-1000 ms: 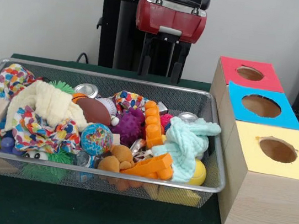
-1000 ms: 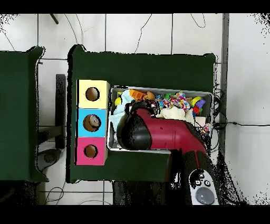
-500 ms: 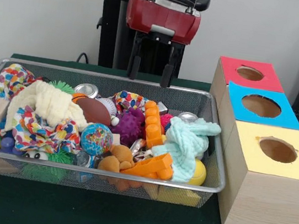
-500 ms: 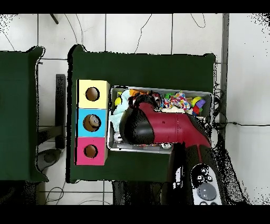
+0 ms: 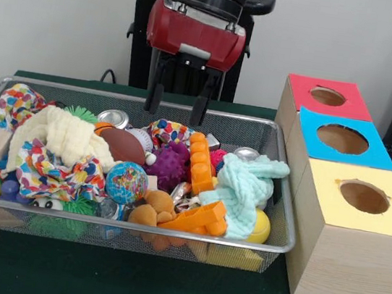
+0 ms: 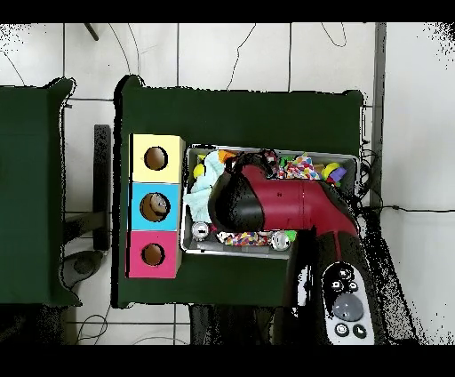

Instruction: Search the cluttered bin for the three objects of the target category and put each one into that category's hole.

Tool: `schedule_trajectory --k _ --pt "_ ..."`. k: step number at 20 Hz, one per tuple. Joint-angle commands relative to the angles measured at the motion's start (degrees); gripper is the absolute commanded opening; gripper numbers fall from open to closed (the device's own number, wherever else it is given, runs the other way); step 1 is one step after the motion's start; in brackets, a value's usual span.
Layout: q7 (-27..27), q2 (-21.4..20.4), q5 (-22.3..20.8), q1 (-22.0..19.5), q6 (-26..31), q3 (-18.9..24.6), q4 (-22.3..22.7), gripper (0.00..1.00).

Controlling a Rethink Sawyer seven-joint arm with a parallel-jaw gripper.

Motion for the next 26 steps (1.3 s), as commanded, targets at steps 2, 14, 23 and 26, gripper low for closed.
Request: schedule_trajectory --k 2,14,23,26 --pt "0.36 5.25 -4.03 0.23 9.61 -2.19 -3.89 1.00" --pt "0.06 8.55 -4.71 0.22 10.41 -4.23 -5.78 1.00" --pt "-1.38 10.94 -3.19 -3.97 5.71 2.15 -2.05 1.00" --pt "-1.53 11.59 -2.92 -5.13 4.99 3.95 -0.98 1.00"
